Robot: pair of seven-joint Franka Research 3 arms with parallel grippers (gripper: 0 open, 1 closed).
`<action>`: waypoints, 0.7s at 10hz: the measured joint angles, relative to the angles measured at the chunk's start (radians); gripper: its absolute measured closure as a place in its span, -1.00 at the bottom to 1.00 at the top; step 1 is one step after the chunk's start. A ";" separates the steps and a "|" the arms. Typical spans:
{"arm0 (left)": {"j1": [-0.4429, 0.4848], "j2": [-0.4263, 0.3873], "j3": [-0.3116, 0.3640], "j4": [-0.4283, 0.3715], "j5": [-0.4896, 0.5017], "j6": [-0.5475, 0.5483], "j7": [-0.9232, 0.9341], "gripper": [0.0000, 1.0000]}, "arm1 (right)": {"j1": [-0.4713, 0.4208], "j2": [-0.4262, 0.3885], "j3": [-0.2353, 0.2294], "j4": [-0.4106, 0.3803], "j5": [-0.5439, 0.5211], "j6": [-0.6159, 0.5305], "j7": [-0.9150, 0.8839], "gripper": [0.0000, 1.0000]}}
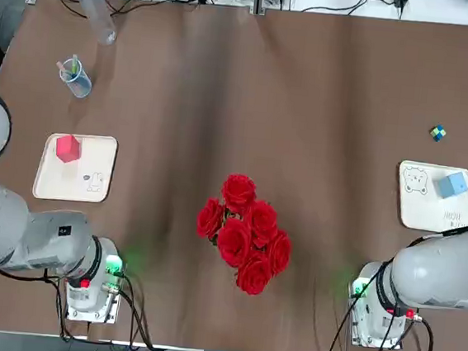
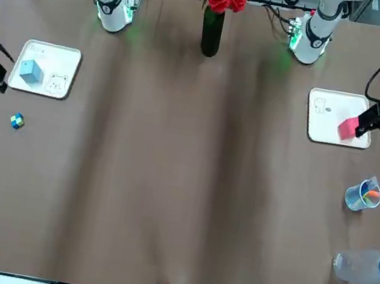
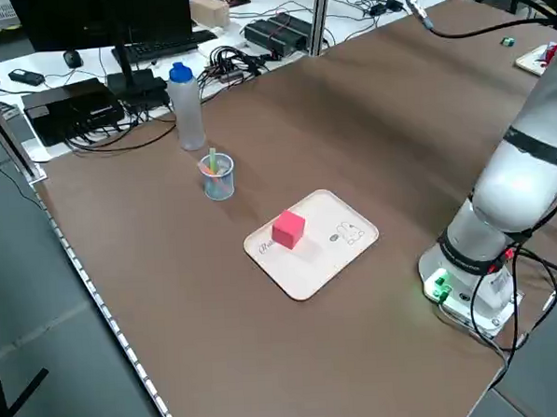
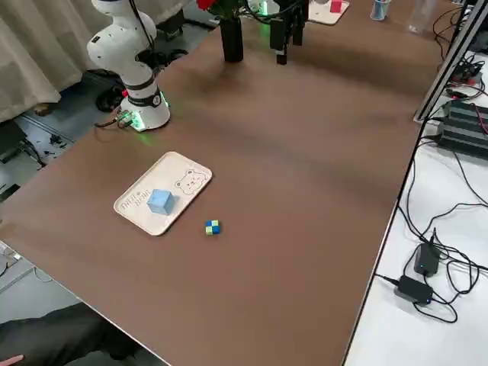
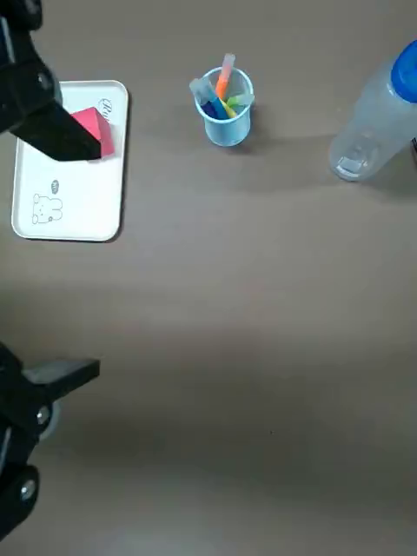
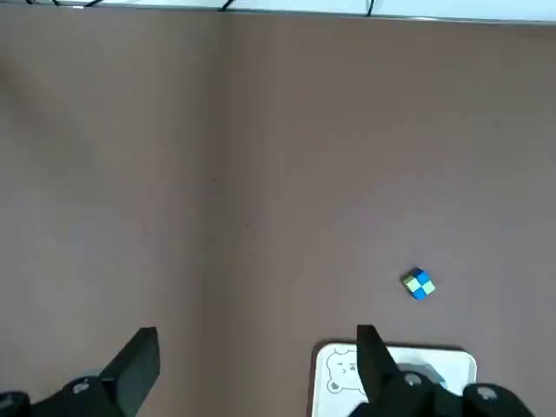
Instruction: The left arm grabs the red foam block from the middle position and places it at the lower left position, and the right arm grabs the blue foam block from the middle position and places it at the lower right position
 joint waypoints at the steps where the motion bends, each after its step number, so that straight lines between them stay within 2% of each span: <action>1: 0.000 0.000 0.000 0.000 0.000 0.000 0.000 -1.00 | 0.013 -0.005 -0.012 0.004 0.000 -0.004 0.003 -1.00; 4: 0.000 0.004 0.000 -0.001 0.000 0.000 0.000 -1.00 | 0.037 -0.014 -0.073 0.005 0.001 -0.009 0.003 -1.00; 7: 0.001 0.013 0.001 -0.002 0.000 0.000 0.000 -1.00 | 0.042 -0.014 -0.085 -0.005 0.001 -0.052 0.005 -1.00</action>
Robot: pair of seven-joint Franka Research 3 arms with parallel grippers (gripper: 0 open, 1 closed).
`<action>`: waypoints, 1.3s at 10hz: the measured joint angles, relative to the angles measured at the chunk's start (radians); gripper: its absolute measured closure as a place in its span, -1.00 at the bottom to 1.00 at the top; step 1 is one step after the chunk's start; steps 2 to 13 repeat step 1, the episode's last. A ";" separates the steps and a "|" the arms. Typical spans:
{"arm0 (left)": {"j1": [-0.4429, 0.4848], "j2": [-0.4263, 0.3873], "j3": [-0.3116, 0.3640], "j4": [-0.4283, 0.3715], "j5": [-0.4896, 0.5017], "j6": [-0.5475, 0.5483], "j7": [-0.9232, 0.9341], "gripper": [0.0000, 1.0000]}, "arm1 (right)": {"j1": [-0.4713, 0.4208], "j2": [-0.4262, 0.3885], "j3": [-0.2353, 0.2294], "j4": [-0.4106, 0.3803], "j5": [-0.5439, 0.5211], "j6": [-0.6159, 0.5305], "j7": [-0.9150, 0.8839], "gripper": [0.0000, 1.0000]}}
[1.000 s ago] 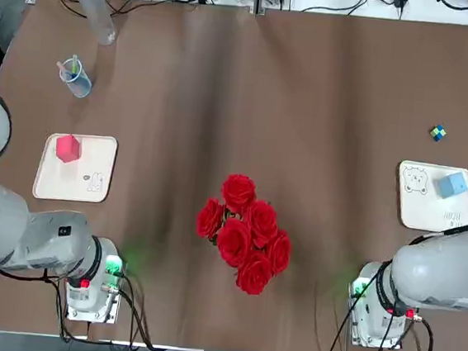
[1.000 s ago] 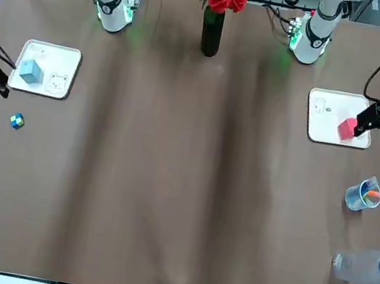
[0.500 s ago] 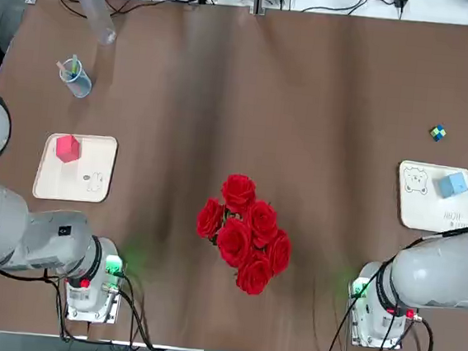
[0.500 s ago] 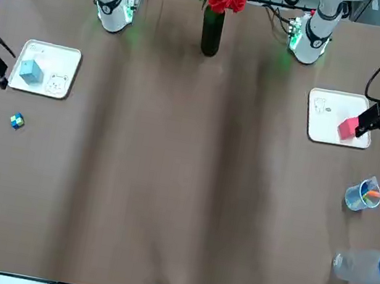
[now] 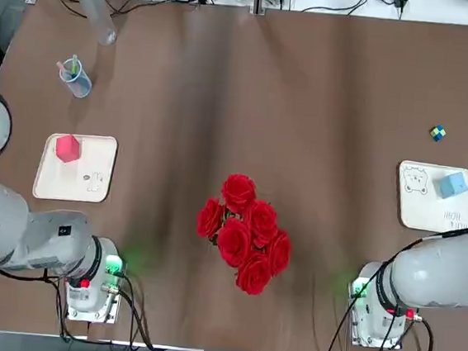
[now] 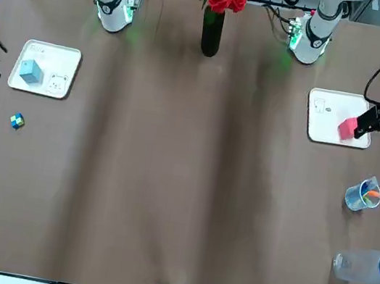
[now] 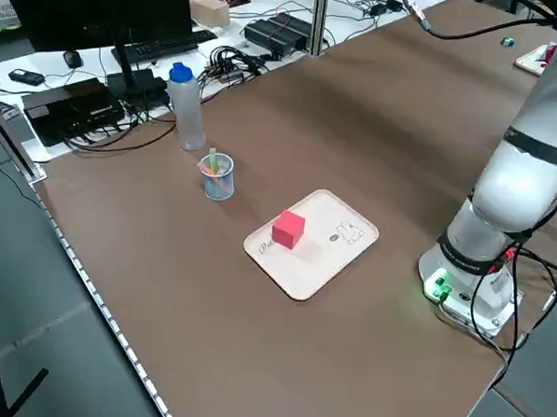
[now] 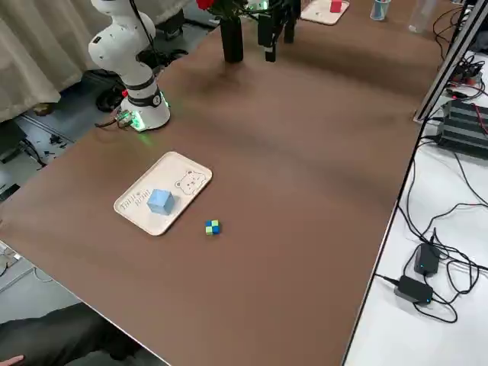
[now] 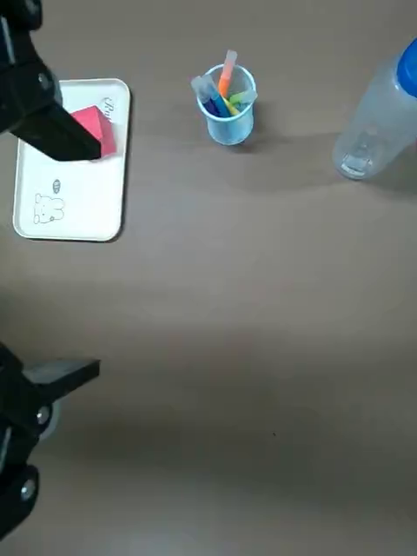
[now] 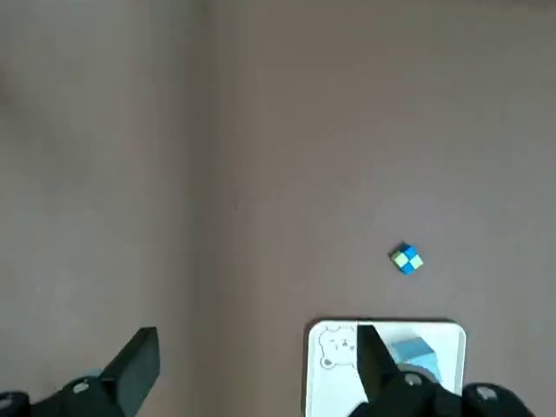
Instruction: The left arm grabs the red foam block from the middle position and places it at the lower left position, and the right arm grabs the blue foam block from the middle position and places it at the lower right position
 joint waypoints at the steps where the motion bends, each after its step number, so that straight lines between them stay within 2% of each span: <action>1: 0.000 0.003 0.000 0.000 0.000 0.000 0.000 -1.00 | 0.000 0.002 -0.002 -0.011 0.000 -0.001 0.001 -1.00; 13: 0.000 0.003 0.000 0.000 0.000 0.000 0.000 -1.00 | 0.000 0.002 -0.002 -0.011 0.000 -0.001 0.001 -1.00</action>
